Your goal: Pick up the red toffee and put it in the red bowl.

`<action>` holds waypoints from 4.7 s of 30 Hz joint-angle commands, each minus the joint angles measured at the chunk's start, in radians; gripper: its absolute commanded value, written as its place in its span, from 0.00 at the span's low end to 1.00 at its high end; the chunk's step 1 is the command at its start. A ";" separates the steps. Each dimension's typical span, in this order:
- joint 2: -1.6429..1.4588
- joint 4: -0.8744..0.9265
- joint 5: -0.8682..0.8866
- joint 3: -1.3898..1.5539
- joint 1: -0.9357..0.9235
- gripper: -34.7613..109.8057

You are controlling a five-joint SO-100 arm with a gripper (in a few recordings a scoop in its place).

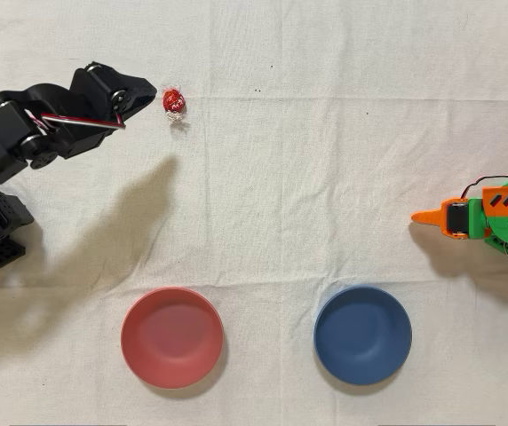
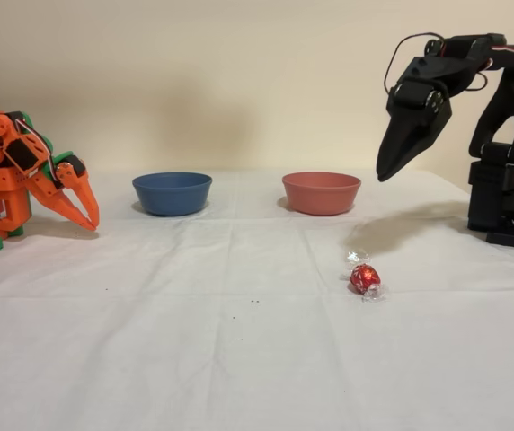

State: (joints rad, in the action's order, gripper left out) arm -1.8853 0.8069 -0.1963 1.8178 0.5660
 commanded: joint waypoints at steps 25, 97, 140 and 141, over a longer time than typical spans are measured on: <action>0.126 -0.224 0.040 0.150 0.002 0.29; 0.454 -0.195 0.023 -0.043 0.044 0.41; 0.537 -0.356 -0.041 0.051 0.037 0.41; 0.540 -0.359 -0.043 0.048 0.037 0.41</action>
State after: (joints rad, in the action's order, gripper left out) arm -1.3269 0.4510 -0.2209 1.8684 0.5906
